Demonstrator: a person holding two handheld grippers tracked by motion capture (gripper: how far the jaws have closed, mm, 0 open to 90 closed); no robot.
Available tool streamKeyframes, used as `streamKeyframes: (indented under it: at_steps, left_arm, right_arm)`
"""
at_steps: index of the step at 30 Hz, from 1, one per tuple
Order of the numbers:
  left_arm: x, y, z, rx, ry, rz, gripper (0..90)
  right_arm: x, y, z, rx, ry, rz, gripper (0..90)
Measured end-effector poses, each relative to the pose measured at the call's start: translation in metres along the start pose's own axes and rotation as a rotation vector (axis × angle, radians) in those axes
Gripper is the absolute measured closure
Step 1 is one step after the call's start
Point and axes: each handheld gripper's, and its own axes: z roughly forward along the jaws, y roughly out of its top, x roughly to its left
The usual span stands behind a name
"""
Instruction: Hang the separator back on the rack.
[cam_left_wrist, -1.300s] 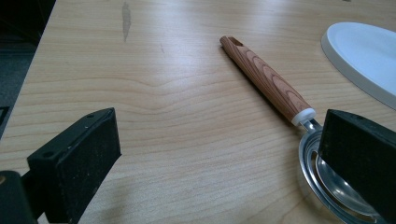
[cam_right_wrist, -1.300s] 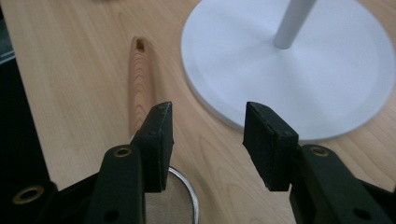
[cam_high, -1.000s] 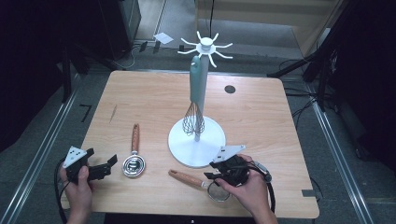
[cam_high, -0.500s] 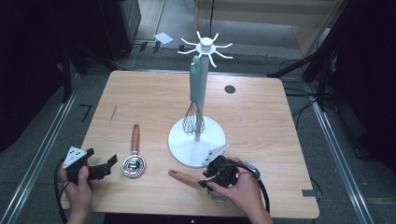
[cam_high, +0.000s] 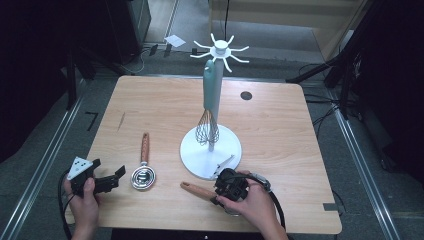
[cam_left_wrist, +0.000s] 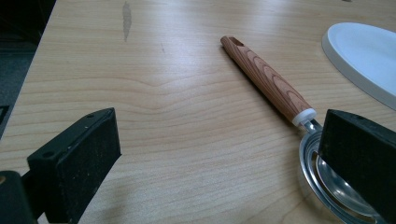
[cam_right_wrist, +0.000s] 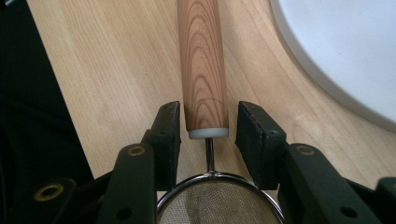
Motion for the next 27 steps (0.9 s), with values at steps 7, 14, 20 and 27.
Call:
streamKeyframes:
  at_steps: [7,14,20,27]
  left_arm:
    - [0.0,0.0,0.0,0.003,-0.001,0.0,0.0]
    - [0.0,0.0,0.0,0.003,-0.002,0.0,0.0]
    - [0.0,0.0,0.0,0.005,-0.002,-0.001,0.0]
    - [0.0,0.0,0.001,0.004,-0.002,-0.002,0.0]
  right_arm:
    - [0.004,0.001,0.005,0.034,-0.007,-0.038,71.1]
    - [0.001,-0.004,-0.005,-0.025,-0.041,-0.039,71.4]
    - [-0.005,-0.013,-0.02,-0.123,-0.061,0.004,71.5]
    - [-0.012,-0.022,-0.029,-0.17,-0.128,0.038,71.6]
